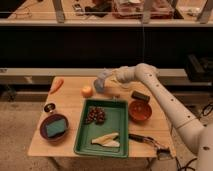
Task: Place towel in plastic cup
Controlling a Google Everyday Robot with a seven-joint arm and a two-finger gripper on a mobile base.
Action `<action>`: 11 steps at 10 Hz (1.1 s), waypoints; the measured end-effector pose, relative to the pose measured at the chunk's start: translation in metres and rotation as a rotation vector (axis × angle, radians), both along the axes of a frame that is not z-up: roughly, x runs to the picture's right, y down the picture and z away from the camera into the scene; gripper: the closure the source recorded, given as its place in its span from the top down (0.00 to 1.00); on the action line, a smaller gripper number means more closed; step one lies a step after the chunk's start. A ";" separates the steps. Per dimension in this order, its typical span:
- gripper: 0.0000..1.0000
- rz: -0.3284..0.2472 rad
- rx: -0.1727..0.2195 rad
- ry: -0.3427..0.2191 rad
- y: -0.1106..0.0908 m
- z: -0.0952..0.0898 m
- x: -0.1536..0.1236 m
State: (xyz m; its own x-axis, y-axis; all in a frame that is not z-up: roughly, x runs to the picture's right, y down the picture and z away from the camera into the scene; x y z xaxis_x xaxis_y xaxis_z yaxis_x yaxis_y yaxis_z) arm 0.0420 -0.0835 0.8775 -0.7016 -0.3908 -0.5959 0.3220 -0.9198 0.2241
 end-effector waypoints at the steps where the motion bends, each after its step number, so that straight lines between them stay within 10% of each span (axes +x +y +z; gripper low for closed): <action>1: 0.02 -0.010 0.004 0.013 0.001 0.003 -0.002; 11: 0.02 -0.055 0.004 0.059 0.005 0.026 -0.037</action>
